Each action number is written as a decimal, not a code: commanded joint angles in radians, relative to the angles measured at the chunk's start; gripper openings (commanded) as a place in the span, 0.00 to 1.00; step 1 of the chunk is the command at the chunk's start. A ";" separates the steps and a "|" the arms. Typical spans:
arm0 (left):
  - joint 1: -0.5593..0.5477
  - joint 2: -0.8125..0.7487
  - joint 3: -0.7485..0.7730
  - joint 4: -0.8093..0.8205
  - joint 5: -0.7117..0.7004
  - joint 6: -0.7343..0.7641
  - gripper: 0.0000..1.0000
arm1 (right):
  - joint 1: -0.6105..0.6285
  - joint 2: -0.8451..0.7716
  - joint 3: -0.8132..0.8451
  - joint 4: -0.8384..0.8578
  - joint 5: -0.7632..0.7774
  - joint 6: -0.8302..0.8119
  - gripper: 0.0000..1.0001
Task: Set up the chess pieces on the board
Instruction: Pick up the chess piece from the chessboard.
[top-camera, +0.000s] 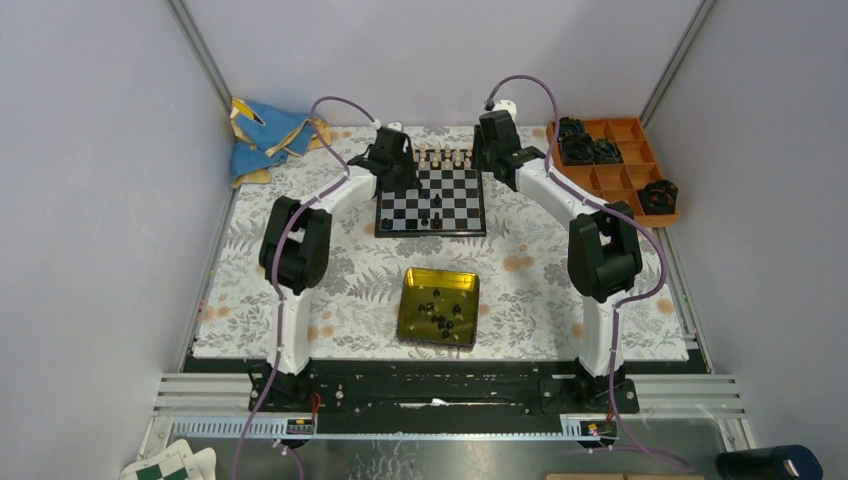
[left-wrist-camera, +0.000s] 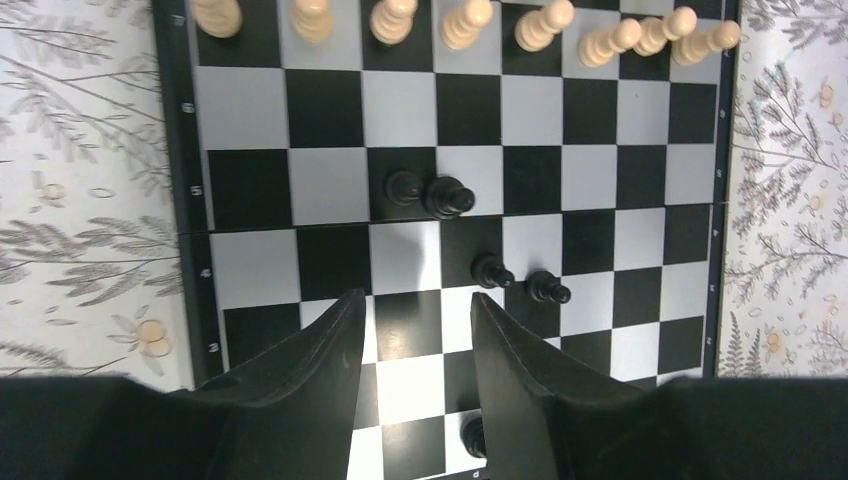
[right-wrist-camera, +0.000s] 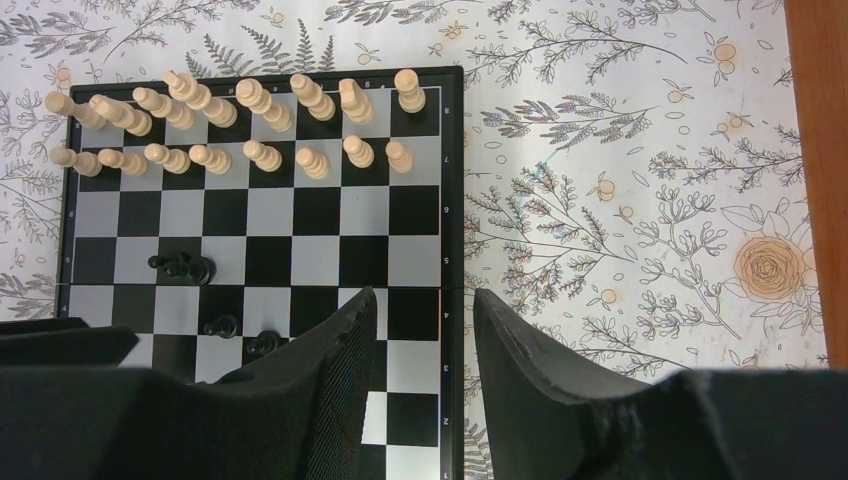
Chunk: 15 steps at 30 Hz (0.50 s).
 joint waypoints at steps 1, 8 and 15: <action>-0.002 0.022 0.060 0.075 0.089 -0.009 0.50 | -0.003 -0.018 -0.001 0.025 -0.012 -0.011 0.47; -0.009 0.056 0.103 0.072 0.112 -0.016 0.51 | -0.002 -0.022 -0.015 0.032 -0.015 -0.010 0.47; -0.011 0.082 0.133 0.069 0.101 -0.038 0.57 | -0.004 -0.032 -0.027 0.042 -0.017 -0.011 0.47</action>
